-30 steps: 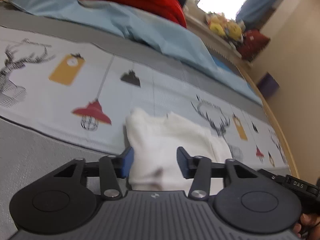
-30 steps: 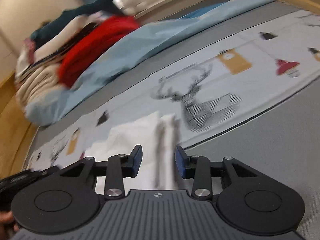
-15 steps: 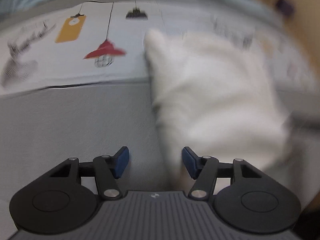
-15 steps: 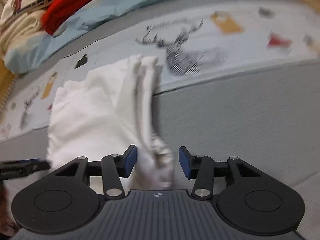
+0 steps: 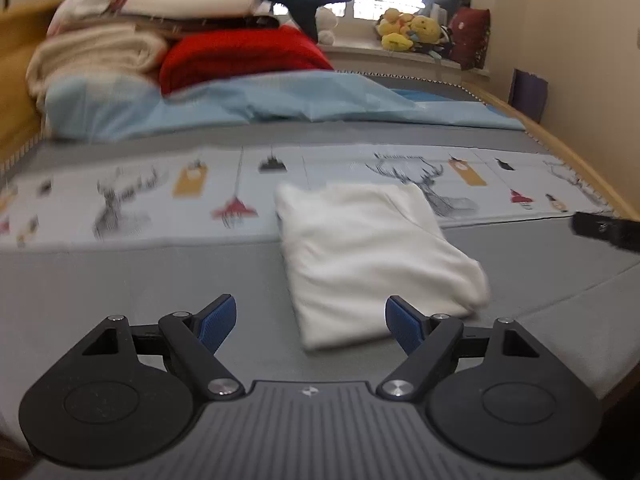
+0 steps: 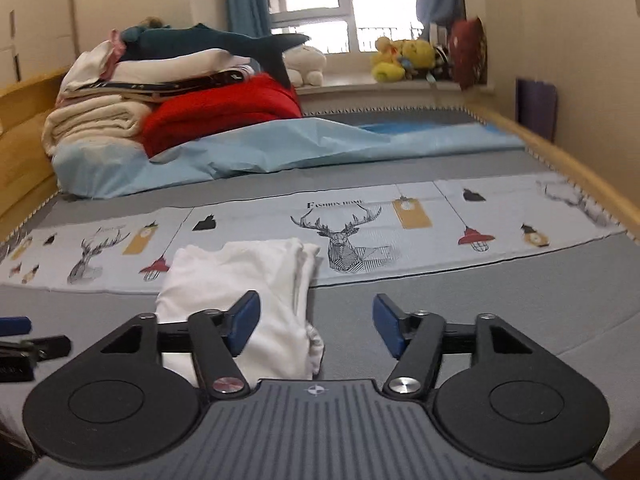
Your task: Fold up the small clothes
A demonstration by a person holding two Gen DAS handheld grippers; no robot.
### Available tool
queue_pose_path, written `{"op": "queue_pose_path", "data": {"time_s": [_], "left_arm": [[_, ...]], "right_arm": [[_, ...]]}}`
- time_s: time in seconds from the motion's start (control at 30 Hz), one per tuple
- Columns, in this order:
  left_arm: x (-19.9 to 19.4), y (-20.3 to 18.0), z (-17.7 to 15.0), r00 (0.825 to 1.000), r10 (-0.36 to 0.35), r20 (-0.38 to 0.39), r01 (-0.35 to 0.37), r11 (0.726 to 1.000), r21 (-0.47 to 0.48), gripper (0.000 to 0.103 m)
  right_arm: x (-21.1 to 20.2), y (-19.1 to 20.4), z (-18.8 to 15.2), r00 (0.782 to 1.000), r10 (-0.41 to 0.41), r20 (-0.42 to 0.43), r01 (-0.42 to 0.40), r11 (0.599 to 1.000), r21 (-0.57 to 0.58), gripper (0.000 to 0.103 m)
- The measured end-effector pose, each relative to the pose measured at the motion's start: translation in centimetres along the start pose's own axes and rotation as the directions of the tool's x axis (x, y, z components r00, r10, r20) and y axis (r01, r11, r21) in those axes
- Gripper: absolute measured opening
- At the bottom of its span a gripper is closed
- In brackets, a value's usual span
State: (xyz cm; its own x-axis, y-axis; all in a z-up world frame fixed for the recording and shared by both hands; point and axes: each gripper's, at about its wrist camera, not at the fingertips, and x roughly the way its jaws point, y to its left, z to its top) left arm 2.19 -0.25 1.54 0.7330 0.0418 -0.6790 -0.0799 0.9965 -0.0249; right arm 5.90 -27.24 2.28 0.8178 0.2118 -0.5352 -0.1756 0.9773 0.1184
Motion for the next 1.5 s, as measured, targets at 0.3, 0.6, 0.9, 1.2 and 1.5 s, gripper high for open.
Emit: {"op": "queue_pose_path", "data": {"time_s": [0.3,0.6,0.9,1.2,1.5], "left_arm": [[2.1,-0.4,-1.7,0.994,0.040,-0.097,-0.047,0.996,-0.069,0.086],[3.5,-0.6,-2.2,0.990,0.003,-0.138,-0.010,0.999,-0.051,0.086],[3.7,-1.0,-2.0,0.991,0.003,-0.131,-0.010,0.998,-0.058,0.086],[3.7,-0.7,-2.1,0.992,-0.002,-0.128,-0.006,0.998,-0.060,0.086],[3.7,-1.0,-2.2,0.992,-0.014,-0.127,0.008,0.999,-0.046,0.086]], "right_arm": [[1.8,3.6,-2.5,0.986,0.015,-0.164,-0.017,1.000,-0.011,0.072],[2.9,5.3,-3.4,0.978,0.005,-0.208,-0.023,0.996,-0.084,0.072],[2.9,5.6,-3.6,0.978,0.000,-0.208,-0.027,0.992,-0.127,0.072],[2.9,5.4,-3.5,0.979,0.001,-0.204,-0.026,0.993,-0.118,0.072],[2.8,5.3,-3.5,0.979,0.000,-0.203,-0.023,0.993,-0.112,0.072]]}}
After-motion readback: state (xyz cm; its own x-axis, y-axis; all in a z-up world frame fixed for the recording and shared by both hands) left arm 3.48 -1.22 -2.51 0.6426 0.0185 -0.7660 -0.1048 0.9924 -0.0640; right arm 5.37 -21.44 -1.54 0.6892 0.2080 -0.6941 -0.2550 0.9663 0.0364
